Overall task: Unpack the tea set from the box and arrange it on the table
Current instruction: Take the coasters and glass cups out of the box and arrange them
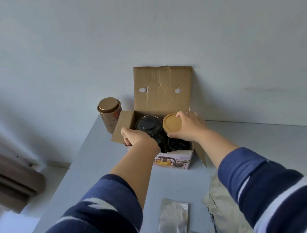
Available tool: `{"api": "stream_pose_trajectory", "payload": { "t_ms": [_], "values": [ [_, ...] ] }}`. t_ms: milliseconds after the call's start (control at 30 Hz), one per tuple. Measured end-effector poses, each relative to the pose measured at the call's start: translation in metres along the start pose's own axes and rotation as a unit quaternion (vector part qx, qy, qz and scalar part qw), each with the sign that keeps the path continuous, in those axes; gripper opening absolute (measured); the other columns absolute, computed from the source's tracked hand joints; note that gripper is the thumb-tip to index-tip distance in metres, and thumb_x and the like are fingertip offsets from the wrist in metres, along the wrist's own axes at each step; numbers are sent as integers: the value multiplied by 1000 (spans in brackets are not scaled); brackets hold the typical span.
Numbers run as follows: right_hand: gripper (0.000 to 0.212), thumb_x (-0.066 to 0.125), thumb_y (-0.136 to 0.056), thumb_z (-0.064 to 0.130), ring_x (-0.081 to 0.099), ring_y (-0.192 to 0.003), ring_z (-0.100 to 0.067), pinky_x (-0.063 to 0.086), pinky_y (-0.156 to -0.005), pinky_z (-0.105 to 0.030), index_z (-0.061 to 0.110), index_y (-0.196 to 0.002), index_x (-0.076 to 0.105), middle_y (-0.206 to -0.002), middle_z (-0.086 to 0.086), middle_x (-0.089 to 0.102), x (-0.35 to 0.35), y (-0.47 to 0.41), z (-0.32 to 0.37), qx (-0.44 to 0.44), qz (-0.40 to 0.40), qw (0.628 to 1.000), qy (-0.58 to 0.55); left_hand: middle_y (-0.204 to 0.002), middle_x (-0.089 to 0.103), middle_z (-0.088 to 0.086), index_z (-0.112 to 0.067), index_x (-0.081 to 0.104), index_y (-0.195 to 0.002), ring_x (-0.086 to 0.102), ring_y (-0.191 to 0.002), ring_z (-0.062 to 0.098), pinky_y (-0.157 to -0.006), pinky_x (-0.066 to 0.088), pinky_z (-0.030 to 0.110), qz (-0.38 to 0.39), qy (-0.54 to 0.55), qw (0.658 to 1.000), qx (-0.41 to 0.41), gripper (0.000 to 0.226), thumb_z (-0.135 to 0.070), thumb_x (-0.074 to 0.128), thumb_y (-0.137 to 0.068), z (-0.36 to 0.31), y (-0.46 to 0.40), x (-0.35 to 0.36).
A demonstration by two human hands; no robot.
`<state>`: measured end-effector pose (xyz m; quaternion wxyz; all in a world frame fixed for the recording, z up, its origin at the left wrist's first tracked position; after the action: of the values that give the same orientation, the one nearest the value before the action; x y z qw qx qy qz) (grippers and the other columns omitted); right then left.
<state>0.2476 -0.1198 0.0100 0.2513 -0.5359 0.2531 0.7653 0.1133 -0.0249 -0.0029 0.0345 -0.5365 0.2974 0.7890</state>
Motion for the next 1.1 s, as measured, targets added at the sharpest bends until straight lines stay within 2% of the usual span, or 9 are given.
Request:
{"api": "stream_pose_trajectory", "payload": {
  "t_ms": [133, 233, 333, 400, 500, 633, 833, 967, 1100],
  "values": [
    [70, 63, -69, 69, 36, -123, -28, 41, -90, -41, 30, -123, 42, -134, -5, 49, 2, -8, -5, -34, 20, 998, 54, -78, 48, 2, -23, 61, -95, 39, -71, 19, -74, 29, 35, 22, -74, 996, -38, 32, -42, 37, -88, -11, 4, -11],
    [65, 61, -67, 71, 36, -120, -27, 40, -88, -40, 34, -117, 44, -132, -1, 51, 4, -14, -11, -52, 18, 997, 51, -80, 47, 4, -24, 56, -106, 39, -71, 21, -77, 32, 33, 38, -96, 993, -58, 31, -43, 43, -86, -18, 2, -5],
    [62, 62, -65, 71, 37, -118, -26, 36, -87, -39, 36, -114, 46, -128, 1, 54, 6, -14, -15, -60, -7, 998, 28, -90, 52, 3, -24, 57, -114, 44, -81, 22, -81, 32, 34, 30, -117, 990, -78, 36, -42, 46, -85, -20, -4, 2],
    [62, 62, -65, 70, 37, -117, -26, 33, -87, -39, 37, -115, 48, -124, 2, 55, 7, -13, -18, -64, -27, 997, 19, -96, 54, 1, -25, 58, -116, 45, -87, 23, -84, 32, 35, 8, -98, 992, -80, 37, -42, 50, -84, -20, -5, 3],
    [62, 62, -64, 69, 37, -116, -26, 31, -85, -39, 37, -115, 49, -121, 2, 57, 7, -11, -19, -63, -42, 997, 17, -87, 56, -3, -24, 62, -108, 47, -82, 19, -81, 35, 30, -21, -53, 995, -83, 36, -49, 56, -82, -17, -3, 2],
    [64, 64, -62, 69, 36, -118, -26, 30, -90, -40, 38, -116, 50, -124, 1, 56, 3, -11, -16, -51, -43, 997, 31, -89, 61, -4, -22, 63, -104, 54, -85, 16, -83, 40, 25, -58, -11, 995, -79, 53, -66, 60, -73, -12, 8, -6],
    [73, 64, -63, 71, 36, -121, -27, 31, -94, -41, 34, -125, 51, -131, -3, 51, -15, -2, -10, -49, -46, 996, 52, -95, 65, 0, -21, 62, -103, 61, -95, 20, -91, 50, 32, -97, 80, 990, -71, 67, -72, 65, -59, 7, 24, -25],
    [75, 66, -62, 72, 43, -120, -26, 35, -92, -39, 34, -126, 51, -129, -2, 52, -31, 14, -15, -25, -51, 998, 8, -80, 56, -2, -21, 55, -99, 57, -85, 19, -71, 48, 27, -129, 157, 978, -53, 62, -69, 67, -61, 24, 47, -38],
    [75, 66, -61, 74, 46, -117, -26, 39, -90, -37, 34, -124, 52, -128, -2, 52, -44, 37, -30, 11, -64, 997, -45, -73, 56, -1, -17, 56, -91, 58, -76, 18, -62, 46, 25, -163, 172, 971, -33, 51, -59, 67, -64, 39, 70, -59]
  ]
}}
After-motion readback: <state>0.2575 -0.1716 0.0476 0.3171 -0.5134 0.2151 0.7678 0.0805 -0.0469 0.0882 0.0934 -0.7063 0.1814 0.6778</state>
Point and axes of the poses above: each hand's wrist, its own y-axis away from the middle knuckle, its own x-axis out of the palm, z = x × y, the point moved 3 cm from there along -y, towards the middle knuckle
